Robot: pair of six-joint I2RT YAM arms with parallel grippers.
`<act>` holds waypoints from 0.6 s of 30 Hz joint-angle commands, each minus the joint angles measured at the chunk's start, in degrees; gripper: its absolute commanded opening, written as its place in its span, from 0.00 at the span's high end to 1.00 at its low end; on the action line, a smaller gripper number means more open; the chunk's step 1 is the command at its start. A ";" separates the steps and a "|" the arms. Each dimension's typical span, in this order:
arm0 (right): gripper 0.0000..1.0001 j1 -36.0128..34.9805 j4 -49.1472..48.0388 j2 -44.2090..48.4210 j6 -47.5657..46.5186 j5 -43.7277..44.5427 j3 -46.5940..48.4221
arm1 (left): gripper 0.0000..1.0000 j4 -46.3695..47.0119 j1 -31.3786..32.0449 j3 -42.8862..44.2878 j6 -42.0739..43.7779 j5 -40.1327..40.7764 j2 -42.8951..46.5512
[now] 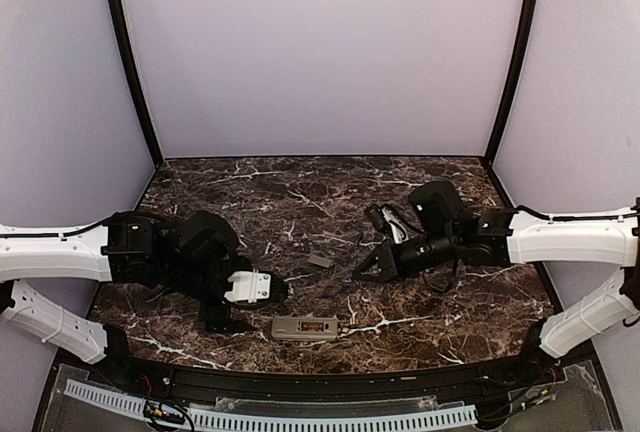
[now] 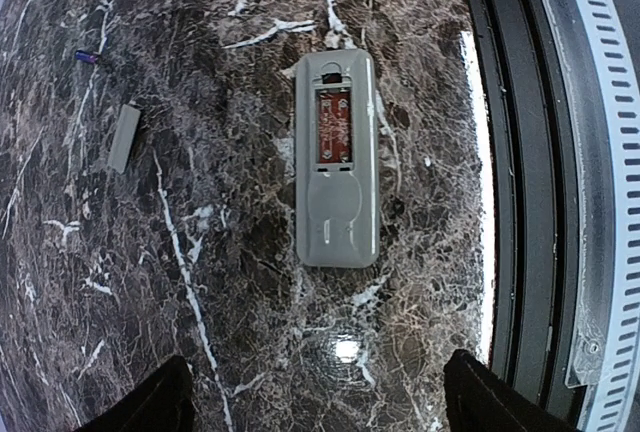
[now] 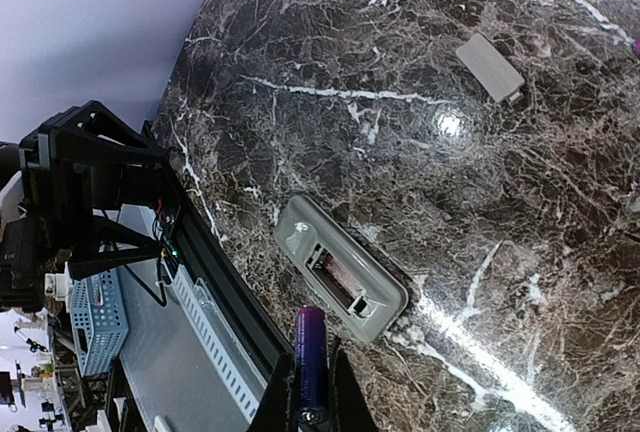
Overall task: Load the batteries into the remote control
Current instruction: Move the remote control without the battery cover to the center of the board.
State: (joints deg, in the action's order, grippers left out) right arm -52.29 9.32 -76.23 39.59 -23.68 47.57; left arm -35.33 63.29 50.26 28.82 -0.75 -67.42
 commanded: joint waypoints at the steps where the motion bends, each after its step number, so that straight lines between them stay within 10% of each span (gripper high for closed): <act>1: 1.00 -0.78 -4.14 0.28 0.20 0.90 -2.31 | 0.13 0.20 0.96 -0.91 3.63 0.06 -1.43; 18: 1.00 -2.89 -6.80 2.02 -0.39 1.05 -6.88 | 0.11 21.39 0.98 -8.78 3.55 -5.65 -10.78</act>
State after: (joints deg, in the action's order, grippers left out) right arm -54.61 5.13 -76.07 39.68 -23.51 42.39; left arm -19.73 64.14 42.37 32.58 -5.56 -75.79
